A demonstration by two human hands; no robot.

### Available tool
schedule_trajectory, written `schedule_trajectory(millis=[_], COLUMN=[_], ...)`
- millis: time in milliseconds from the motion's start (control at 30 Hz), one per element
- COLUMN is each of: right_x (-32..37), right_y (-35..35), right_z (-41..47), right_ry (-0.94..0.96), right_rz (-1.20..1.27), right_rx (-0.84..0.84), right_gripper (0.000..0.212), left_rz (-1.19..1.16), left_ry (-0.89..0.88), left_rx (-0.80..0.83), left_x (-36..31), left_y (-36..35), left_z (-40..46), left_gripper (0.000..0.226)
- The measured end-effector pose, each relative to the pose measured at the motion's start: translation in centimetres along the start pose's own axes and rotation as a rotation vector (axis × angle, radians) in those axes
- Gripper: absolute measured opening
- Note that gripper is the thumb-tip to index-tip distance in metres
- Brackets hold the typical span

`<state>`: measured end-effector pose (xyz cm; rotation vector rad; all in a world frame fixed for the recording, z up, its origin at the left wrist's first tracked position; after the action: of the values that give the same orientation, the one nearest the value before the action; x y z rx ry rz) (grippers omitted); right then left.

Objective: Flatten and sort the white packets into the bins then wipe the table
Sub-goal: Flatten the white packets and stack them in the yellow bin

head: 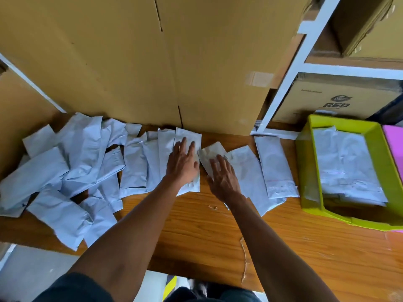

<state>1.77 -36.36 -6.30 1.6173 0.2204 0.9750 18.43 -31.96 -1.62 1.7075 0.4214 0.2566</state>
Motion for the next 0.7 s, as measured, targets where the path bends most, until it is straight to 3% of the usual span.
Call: schedule_trajectory(millis=[367,567,700], right_x=[3.0,5.2,7.3], right_y=[-2.6,-3.3,-2.9], right_z=[-0.3,-1.1,-2.3], right_ry=[-0.162,-0.109,-0.123], right_rz=[-0.007,-0.081,-0.104], right_rx=[-0.047,-0.025,-0.099], right_gripper=[0.061,0.065,0.069], left_rz=[0.091,0.151,0.159], left_ry=[-0.045,-0.04,-0.062], left_rx=[0.012,-0.035,-0.103], left_x=[2.6,4.8,5.6], left_y=[-2.0,-1.9,-1.6], left_z=[-0.5,-3.4,-5.1], left_gripper=[0.072,0.069,0.072])
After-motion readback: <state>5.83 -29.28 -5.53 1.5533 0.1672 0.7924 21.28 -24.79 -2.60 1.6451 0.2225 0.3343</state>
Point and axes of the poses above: each hand's wrist, its own z-axis towards the middle knuckle, its own y-axis out of the back of the hand, x = y × z, the point moved 4 cm from there along z, towards the middle knuckle, and after that the axes turned 6 degrees about z, right-handed, at the moved point
